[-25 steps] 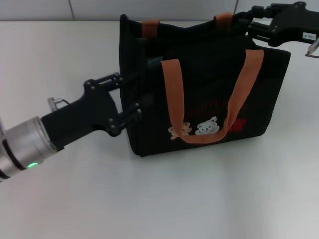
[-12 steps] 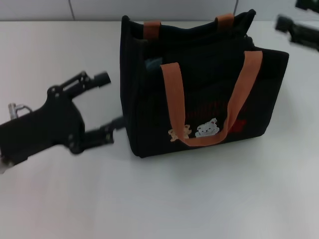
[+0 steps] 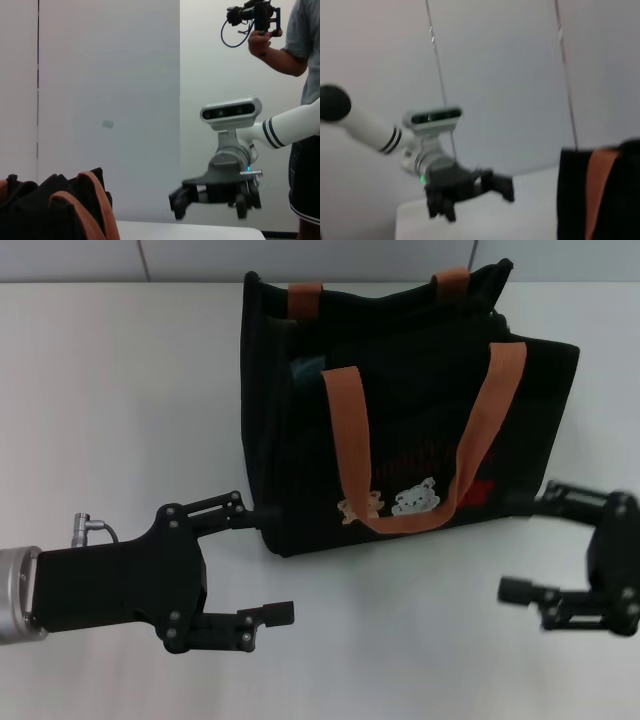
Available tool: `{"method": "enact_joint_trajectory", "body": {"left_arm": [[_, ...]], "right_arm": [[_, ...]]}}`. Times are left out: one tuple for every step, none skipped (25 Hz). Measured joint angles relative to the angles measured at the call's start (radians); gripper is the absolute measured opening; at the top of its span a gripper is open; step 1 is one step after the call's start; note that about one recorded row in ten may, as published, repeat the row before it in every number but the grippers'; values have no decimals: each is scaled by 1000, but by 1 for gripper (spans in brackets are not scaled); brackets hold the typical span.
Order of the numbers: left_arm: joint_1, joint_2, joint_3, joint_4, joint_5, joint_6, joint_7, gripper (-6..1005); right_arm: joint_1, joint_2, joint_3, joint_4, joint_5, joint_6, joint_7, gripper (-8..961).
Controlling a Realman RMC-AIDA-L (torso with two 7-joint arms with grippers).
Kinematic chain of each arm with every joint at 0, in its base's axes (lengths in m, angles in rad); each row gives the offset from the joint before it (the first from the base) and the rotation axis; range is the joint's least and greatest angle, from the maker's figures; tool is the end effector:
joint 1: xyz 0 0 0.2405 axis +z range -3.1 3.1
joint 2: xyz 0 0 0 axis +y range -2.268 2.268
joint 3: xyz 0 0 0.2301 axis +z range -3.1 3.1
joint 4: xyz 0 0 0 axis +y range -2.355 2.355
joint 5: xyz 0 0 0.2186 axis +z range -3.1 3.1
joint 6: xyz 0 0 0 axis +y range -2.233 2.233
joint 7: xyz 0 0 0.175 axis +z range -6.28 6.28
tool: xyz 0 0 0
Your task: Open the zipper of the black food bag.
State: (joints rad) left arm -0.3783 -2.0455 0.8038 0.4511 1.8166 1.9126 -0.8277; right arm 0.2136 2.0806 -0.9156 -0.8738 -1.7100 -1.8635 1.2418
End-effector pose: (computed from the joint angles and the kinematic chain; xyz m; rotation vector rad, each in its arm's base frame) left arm -0.2347 0.2387 -0.0201 -2.7955 -0.0853 -1.1353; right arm 0.2333 0.2465 0.0126 -2.8076 0.3361 0.9714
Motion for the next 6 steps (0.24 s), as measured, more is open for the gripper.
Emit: {"method": "enact_joint_trajectory", "body": {"left_arm": [[0, 0, 0, 0, 0, 0, 0, 841], [0, 0, 1, 0, 0, 0, -1, 841], [0, 0, 1, 0, 0, 0, -1, 841], [1, 0, 2, 0, 1, 0, -1, 841], [2, 0, 2, 0, 1, 0, -1, 841], [4, 0, 2, 0, 1, -1, -1, 841]], "right_arm": [[0, 0, 0, 0, 0, 0, 0, 818], [14, 1, 2, 32, -18, 6, -10, 818], [14, 1, 2, 32, -18, 6, -10, 818], [20, 1, 4, 49, -20, 7, -18, 818], [23, 1, 6, 61, -20, 8, -23, 818], [26, 0, 8, 73, -20, 8, -26, 818]]}}
